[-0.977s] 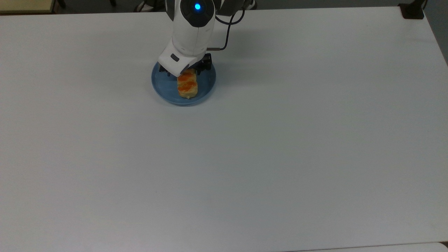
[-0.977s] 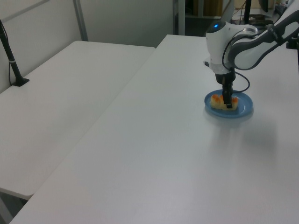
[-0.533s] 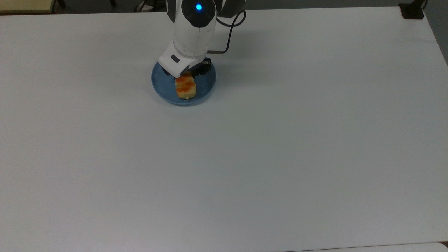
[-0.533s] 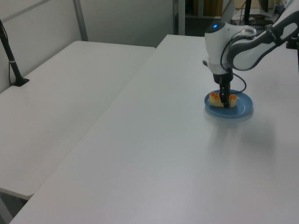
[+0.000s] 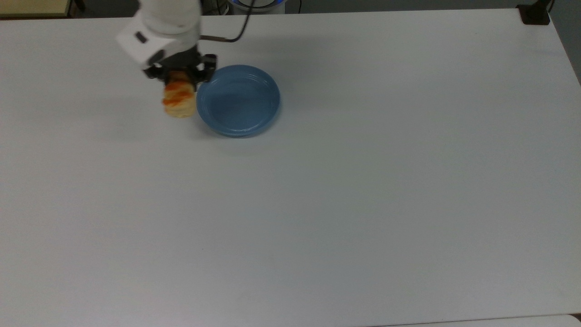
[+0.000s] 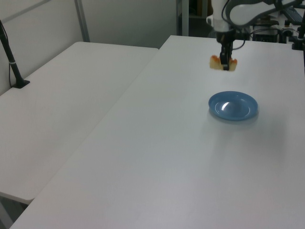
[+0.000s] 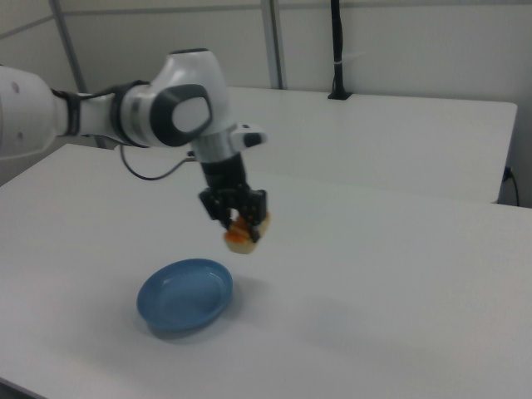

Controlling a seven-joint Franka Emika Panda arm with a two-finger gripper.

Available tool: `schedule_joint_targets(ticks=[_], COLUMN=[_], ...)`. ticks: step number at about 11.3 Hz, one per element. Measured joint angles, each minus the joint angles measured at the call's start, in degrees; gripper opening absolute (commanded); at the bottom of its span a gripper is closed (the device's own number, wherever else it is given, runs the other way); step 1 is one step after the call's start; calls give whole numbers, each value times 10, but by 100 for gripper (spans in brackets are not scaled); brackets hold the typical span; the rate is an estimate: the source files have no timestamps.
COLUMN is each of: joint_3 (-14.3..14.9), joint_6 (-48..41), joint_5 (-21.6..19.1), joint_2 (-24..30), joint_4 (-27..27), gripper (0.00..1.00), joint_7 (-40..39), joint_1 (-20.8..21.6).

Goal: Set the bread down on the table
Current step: 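Carry the bread roll off the plate and lower it onto the table, then open the gripper and raise it away from the bread roll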

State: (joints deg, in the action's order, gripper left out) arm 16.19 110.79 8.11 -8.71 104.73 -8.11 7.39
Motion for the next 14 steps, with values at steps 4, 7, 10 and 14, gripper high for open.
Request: schedule_joint_targets(ticks=[4, 7, 10, 14], joint_3=[14, 13, 14, 15], joint_6=[113, 138, 139, 123], joint_5=[-3, -3, -3, -3], joint_2=[-109, -158, -161, -117], joint_4=[-27, -44, -53, -67], gripper=[65, 100, 100, 100], joint_7=[-7, 3, 4, 12], joint_1=[-32, -29, -30, -30])
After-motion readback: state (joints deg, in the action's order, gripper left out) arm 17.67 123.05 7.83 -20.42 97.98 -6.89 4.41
